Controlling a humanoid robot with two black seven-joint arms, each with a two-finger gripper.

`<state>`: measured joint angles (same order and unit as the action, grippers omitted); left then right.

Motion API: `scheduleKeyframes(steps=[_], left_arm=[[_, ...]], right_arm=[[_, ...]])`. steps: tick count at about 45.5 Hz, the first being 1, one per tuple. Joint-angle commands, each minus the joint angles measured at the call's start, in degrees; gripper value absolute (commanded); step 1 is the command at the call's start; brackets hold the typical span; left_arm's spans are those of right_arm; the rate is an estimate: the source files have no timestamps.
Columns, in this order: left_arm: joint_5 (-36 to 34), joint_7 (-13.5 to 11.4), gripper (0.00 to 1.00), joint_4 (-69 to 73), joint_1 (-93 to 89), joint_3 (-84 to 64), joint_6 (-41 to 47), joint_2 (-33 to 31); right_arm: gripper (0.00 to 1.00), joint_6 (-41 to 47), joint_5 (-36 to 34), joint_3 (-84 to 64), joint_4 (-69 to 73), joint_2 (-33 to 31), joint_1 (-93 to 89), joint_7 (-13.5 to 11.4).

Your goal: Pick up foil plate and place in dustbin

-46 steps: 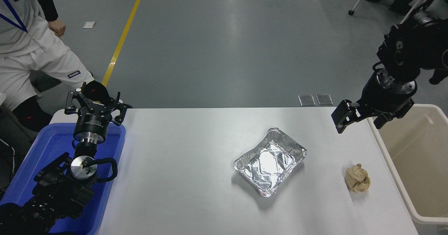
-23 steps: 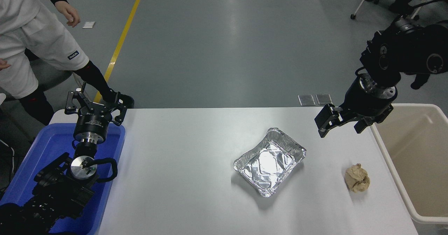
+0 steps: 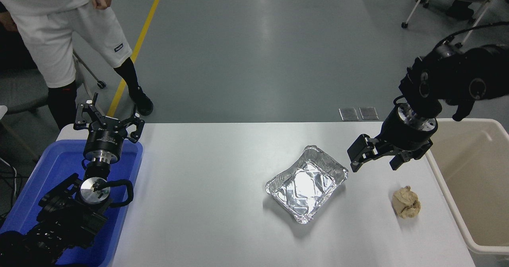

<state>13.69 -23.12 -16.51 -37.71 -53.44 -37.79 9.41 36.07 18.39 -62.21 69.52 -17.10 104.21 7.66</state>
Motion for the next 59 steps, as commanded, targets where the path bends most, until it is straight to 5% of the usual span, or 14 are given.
scheduleKeyframes(steps=[1,8,31,44,59], left_arm=[[0.0,0.0,0.99,0.0,0.0,0.0,0.0,0.0],[0.0,0.0,0.99,0.0,0.0,0.0,0.0,0.0],[0.0,0.0,0.99,0.0,0.0,0.0,0.0,0.0],[0.0,0.0,0.99,0.0,0.0,0.0,0.0,0.0],[0.0,0.0,0.99,0.0,0.0,0.0,0.0,0.0]], right_arm=[[1.00,-6.8,-5.6,2.9,0.0,-1.2,-5.6,0.0],[1.00,-9.1,-11.4,2.9,-0.1,-1.1,-7.7,-0.1],[0.99,-20.4,-12.1,6.0,-7.7,-0.7,-22.5,-0.1],[0.99,-24.9,-17.9,7.9,-10.2,-0.1,-26.0,-0.1],[1.00,-25.7,-18.3,8.6,-13.3,5.3,-29.7,0.0]])
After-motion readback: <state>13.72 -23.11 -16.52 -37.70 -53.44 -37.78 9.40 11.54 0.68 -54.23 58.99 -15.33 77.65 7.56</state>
